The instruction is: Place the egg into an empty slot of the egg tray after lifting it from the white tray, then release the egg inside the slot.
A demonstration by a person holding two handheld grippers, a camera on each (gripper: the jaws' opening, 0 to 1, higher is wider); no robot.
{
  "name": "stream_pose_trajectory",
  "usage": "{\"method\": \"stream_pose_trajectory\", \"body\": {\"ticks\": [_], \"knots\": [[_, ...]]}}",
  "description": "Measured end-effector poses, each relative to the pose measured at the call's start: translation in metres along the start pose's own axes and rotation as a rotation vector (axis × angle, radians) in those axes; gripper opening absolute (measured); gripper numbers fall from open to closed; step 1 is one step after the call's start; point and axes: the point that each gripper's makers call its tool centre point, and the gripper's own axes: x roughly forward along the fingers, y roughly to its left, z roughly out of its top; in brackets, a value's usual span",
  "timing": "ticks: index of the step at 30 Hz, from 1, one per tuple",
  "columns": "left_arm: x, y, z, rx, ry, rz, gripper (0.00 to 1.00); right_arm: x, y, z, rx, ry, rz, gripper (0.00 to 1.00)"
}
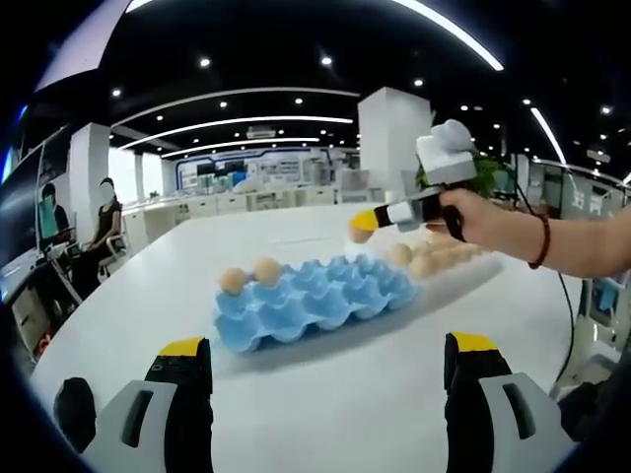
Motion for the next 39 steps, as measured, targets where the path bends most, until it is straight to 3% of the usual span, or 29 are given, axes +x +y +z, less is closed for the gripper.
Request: {"method": "stream_pose_trajectory", "body": {"ticks": [11, 29, 39], "knots": [[-0.006, -0.011, 0.001, 0.006, 0.0, 0.004, 1.0, 0.014, 0.031, 0.005, 0.005, -0.001, 0.065, 0.27], [-0.015, -0.006, -0.004, 0.002, 0.001, 0.023, 1.0, 0.034, 0.062, 0.003, -0.001, 0.02, 0.138, 0.27], [-0.018, 0.0, -0.004, 0.01, -0.001, 0.03, 1.0, 0.046, 0.073, -0.007, 0.002, 0.054, 0.156, 0.27]]}}
